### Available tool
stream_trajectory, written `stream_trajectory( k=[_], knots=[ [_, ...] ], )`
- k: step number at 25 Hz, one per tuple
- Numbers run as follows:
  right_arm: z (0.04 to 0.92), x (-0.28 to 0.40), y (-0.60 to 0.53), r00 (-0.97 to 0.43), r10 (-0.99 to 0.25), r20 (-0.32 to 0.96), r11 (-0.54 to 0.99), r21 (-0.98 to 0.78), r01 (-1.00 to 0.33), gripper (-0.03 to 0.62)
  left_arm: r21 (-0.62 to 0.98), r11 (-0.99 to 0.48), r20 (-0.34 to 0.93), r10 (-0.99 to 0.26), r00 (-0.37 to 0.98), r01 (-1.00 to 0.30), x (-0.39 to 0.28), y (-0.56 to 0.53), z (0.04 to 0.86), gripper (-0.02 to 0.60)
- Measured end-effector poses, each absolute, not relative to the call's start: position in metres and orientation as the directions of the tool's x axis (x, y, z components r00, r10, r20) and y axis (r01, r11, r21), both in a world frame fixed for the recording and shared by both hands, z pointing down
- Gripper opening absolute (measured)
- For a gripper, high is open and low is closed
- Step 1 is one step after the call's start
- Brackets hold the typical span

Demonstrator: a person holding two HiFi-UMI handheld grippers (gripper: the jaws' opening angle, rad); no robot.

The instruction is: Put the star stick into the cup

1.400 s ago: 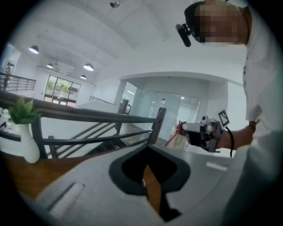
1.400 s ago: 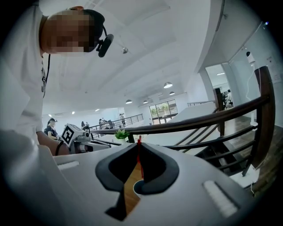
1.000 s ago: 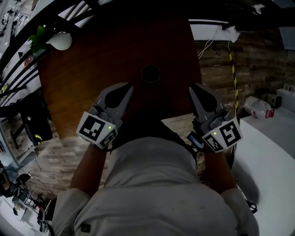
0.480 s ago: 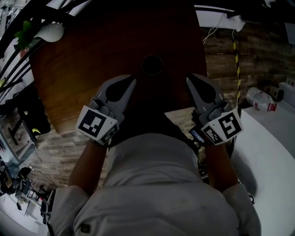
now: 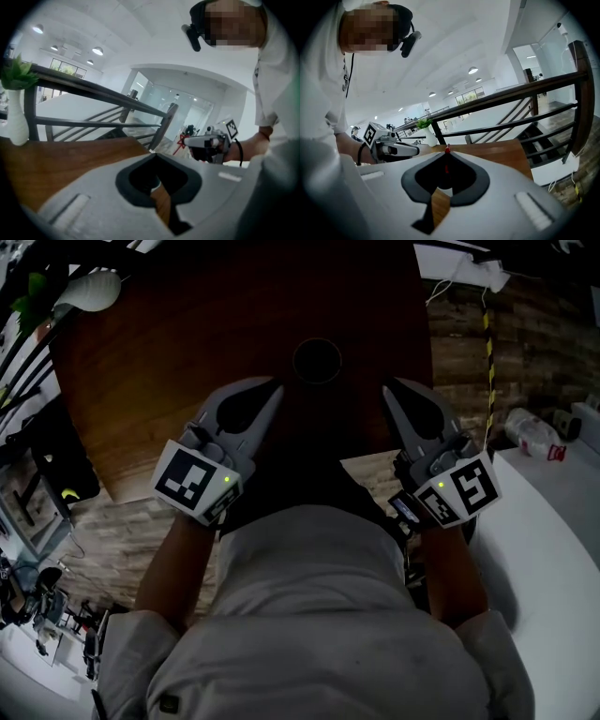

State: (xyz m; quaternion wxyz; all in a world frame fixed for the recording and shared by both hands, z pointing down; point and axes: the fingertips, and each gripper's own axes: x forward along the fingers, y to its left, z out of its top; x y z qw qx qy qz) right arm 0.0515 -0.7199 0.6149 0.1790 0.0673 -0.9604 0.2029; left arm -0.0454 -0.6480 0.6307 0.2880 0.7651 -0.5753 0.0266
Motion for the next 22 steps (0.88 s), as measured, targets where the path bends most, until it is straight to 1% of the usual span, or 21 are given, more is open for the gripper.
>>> stream_trajectory(
  k=[22],
  knots=[
    [0.653, 0.042, -0.720, -0.917, -0.026, 0.397, 0.896, -0.397, -0.197, 0.023, 0.458, -0.148, 0.399, -0.847, 0.351, -0.877, -0.045, -0.649, 0.667, 0.003]
  ],
)
